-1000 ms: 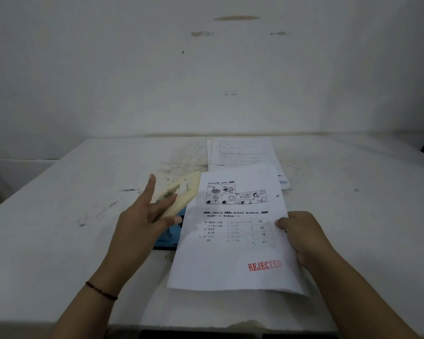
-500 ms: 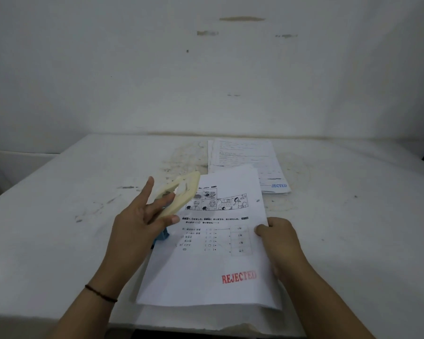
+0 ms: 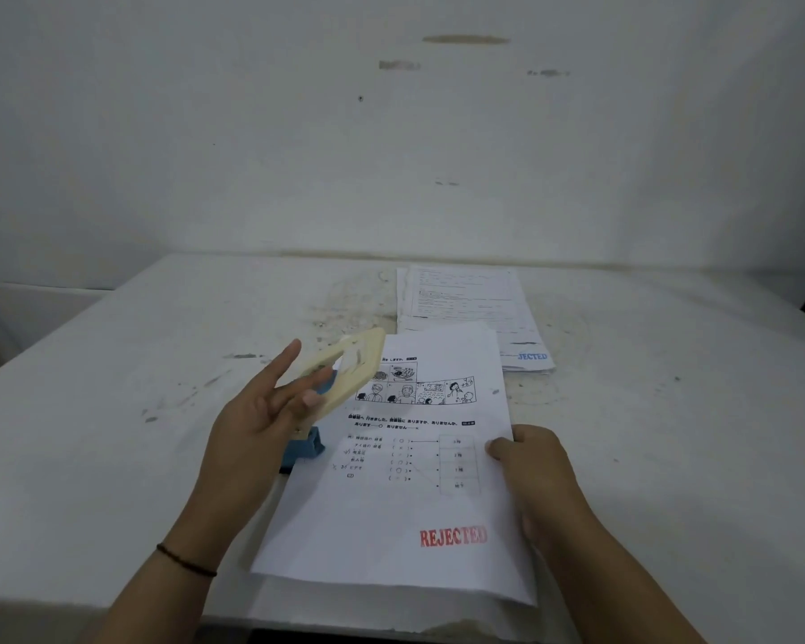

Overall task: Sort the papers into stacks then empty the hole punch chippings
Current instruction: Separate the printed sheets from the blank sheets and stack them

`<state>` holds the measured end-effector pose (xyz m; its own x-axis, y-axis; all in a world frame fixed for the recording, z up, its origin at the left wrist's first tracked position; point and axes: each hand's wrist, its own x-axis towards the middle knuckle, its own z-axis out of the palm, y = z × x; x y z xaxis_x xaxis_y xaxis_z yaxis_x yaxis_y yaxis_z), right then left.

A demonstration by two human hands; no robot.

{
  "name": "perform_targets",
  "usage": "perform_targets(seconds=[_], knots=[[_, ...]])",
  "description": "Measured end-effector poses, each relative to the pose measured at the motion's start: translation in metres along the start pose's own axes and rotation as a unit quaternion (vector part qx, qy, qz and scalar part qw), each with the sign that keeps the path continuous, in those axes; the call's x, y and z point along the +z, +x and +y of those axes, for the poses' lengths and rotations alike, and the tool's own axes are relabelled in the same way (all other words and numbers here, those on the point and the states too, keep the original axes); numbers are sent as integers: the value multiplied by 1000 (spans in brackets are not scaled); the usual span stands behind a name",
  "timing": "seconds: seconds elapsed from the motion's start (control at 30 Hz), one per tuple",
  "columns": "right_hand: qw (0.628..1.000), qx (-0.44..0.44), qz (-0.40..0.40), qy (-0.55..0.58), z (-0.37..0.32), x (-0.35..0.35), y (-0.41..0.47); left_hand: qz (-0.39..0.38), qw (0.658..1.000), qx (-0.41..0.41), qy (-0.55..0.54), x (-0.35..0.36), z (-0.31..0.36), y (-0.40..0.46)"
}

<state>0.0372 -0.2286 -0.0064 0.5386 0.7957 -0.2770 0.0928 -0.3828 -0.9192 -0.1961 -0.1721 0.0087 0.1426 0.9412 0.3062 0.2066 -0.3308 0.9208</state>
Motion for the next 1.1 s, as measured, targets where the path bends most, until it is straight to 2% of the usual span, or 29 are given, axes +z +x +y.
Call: perform_targets(seconds=[0.3, 0.37, 0.5, 0.73, 0.93, 1.1], knots=[[999, -15, -6, -33, -4, -2, 0, 43, 997, 23, -65, -2, 27, 28], [999, -16, -8, -45, -4, -2, 1, 26, 998, 38, -53, 2, 41, 47], [997, -20, -16, -69, -6, -4, 1, -59, 997, 50, 13, 29, 56, 82], [992, -30, -78, -98, -11, -17, 6, -152, 981, 51, 108, 65, 46, 97], [987, -30, -85, -132, -17, -27, 16, -154, 983, 3, 104, 66, 36, 99], [976, -54, -118, -174, -24, -34, 20, -155, 981, 0, 120, 68, 37, 97]])
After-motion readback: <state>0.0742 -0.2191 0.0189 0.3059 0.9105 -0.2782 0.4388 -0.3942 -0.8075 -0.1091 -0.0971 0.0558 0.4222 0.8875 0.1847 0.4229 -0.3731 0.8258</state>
